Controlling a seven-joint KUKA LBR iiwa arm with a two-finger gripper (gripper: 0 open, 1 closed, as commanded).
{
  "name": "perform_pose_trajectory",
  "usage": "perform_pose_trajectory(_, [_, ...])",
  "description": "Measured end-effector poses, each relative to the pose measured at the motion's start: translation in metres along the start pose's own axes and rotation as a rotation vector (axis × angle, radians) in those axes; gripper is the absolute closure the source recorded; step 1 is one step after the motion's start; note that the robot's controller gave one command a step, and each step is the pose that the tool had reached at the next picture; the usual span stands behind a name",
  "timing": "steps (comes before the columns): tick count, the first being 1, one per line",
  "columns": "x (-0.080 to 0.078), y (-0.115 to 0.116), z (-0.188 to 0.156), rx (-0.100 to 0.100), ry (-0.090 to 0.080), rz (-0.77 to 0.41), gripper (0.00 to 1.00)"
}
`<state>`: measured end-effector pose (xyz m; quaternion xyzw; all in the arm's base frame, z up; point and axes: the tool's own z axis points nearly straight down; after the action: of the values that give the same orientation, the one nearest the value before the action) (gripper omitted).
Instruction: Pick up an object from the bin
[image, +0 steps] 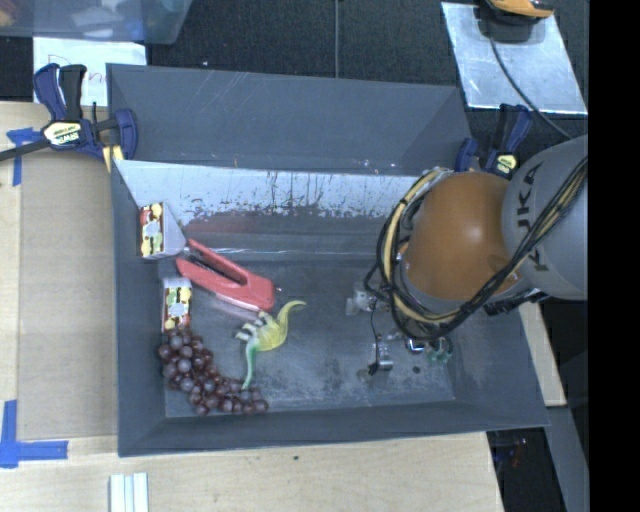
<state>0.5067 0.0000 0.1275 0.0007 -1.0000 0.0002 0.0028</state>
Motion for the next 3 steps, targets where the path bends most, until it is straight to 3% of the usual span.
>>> perform_pose_trajectory(1, [-0.002, 0.0, -0.005, 0.0, -0.008, 0.0, 0.0])
perform_pose_trajectory(2, [-0.01, 0.06, 0.042, 0.002, -0.011, -0.159, 0.0])
perform_pose_trajectory(3, [-0.014, 0.093, 0.026, 0.002, -0.008, -0.316, 0.0])
